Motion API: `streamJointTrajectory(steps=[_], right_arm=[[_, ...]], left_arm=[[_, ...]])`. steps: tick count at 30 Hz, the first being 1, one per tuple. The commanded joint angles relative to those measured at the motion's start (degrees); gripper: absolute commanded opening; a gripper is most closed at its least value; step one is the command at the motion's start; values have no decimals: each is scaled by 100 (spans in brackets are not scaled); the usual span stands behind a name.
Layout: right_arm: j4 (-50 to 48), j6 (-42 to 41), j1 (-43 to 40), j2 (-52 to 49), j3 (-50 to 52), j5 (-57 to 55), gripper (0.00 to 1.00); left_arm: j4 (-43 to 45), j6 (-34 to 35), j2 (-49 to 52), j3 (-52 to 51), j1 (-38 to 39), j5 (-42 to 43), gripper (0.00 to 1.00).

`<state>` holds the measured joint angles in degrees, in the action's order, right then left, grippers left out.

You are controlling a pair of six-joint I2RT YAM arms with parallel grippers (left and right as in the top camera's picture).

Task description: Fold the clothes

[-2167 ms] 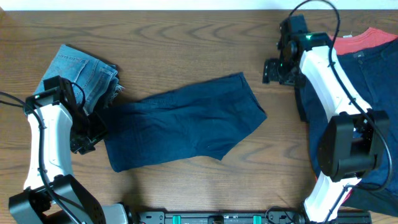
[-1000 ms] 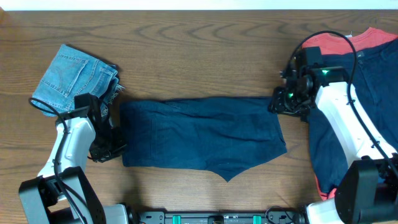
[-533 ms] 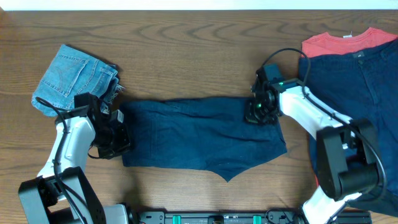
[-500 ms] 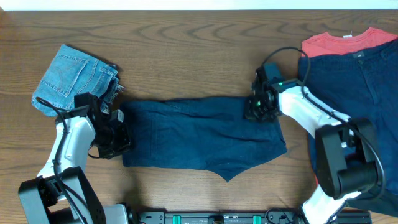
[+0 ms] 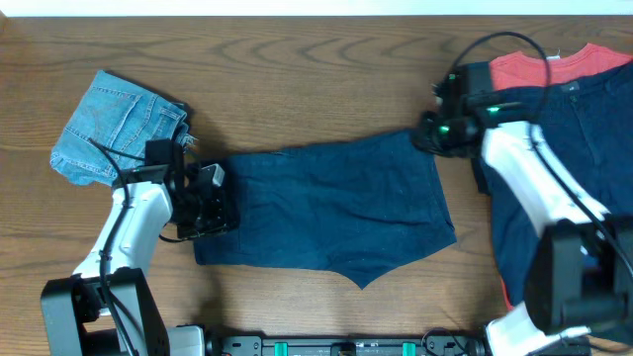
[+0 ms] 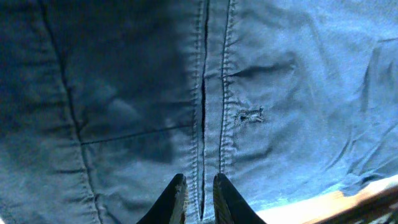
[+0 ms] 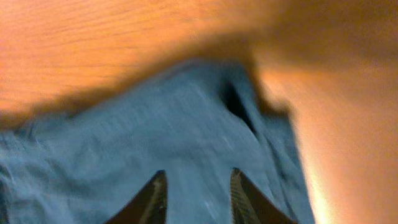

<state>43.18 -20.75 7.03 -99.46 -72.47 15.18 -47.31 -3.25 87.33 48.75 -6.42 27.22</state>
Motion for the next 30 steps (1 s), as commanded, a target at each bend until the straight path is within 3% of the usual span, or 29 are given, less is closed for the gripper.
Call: streamJointTrajectory(steps=[1, 3, 7, 8, 11, 13, 17, 19, 23, 26, 28, 30], right_arm=[[833, 422, -262, 234, -96, -260, 38], [1370, 645, -476, 210, 7, -315, 42], [1576, 885, -780, 184, 490, -249, 61], [1526, 922, -815, 184, 629, -151, 62], [1217, 1246, -852, 184, 1047, 452, 62], [990, 1272, -850, 184, 1235, 586, 56], [610, 1880, -815, 186, 1412, 1390, 33], [476, 2205, -765, 205, 1412, 1915, 26], [262, 2424, -575, 234, 1401, 2876, 2], [219, 2358, -280, 234, 1403, 2970, 1], [219, 2253, 22, 232, 1403, 2610, 1], [205, 1991, 411, 205, 1414, 1923, 1]], left_arm=[[0, 125, -50, 107, 101, -710, 17], [9, 354, -50, 96, 98, -1123, 17], [79, 887, -46, 96, 98, -1725, 16], [105, 984, -46, 96, 96, -1873, 21], [162, 1353, -46, 96, 74, -2347, 25], [208, 1346, -48, 96, 4, -2343, 34], [131, 1342, -48, 98, -297, -2337, 35], [103, 1228, -48, 98, -496, -2212, 35], [79, 376, -48, 98, -857, -833, 35], [-81, 350, -48, 98, -883, -824, 35], [-133, 577, -48, 96, -883, -1259, 35], [-101, 734, -48, 96, -892, -1596, 43]])
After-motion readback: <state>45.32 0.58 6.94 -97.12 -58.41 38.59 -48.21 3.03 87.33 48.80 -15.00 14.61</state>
